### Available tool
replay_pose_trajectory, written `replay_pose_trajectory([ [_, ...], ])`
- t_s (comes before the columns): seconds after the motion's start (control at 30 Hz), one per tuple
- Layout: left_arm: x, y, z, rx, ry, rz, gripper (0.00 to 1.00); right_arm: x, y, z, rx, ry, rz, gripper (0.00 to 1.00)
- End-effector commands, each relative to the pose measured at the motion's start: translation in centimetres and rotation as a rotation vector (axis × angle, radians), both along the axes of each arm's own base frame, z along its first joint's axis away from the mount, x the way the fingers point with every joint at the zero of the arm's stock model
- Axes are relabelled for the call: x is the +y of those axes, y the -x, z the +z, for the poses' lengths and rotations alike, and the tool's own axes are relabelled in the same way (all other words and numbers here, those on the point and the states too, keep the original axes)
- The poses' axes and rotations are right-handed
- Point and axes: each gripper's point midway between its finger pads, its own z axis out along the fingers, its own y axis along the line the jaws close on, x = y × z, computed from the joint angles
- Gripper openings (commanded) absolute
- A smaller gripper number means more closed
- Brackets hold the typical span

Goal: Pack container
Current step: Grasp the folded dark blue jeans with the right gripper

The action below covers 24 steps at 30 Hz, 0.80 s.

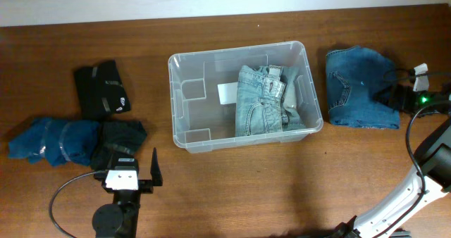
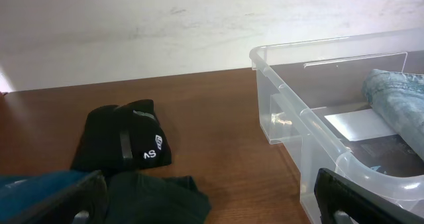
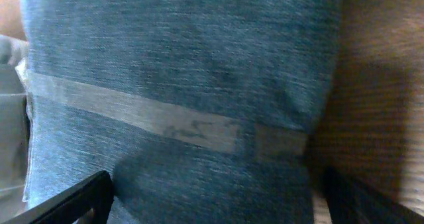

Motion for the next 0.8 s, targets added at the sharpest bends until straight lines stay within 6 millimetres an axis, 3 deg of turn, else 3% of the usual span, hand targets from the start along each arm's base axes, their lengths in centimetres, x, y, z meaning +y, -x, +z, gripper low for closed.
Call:
replay_pose_trajectory([
  [0.0,-0.1,0.0,0.0,-0.003,-0.011,-0.009,0.99,1.8,0.2,-2.8,0.038,-0.093,0.014,0.90],
  [0.03,-0.1,0.0,0.0,-0.003,-0.011,-0.009,0.99,2.1,0.1,-2.7,0.037,-0.100,0.015,0.84],
  [0.13,-0.1,0.0,0.0,-0.003,-0.011,-0.009,1.00,3.2,-0.5,-2.0,0.012,-0.141,0.029,0.37],
  [0.23,-0.1,0.0,0.0,-0.004,-0.011,-0.009,0.99,3.7,-0.7,-1.8,0.028,-0.183,-0.004,0.07],
  [0.37,-0.1,0.0,0.0,-0.003,-0.011,-0.009,0.99,3.7,-0.8,-1.0,0.053,-0.217,-0.058,0.04],
  [0.47,-0.1,0.0,0.0,-0.003,-0.011,-0.009,0.99,3.8,-1.1,1.0,0.034,-0.227,-0.059,0.04],
  [0.63,-0.1,0.0,0.0,-0.003,-0.011,-0.009,1.00,4.2,-2.0,7.4,-0.028,-0.217,-0.038,0.04],
  [0.77,-0.1,0.0,0.0,-0.003,-0.011,-0.009,0.99,6.1,-2.9,13.6,-0.087,-0.167,0.016,0.04],
])
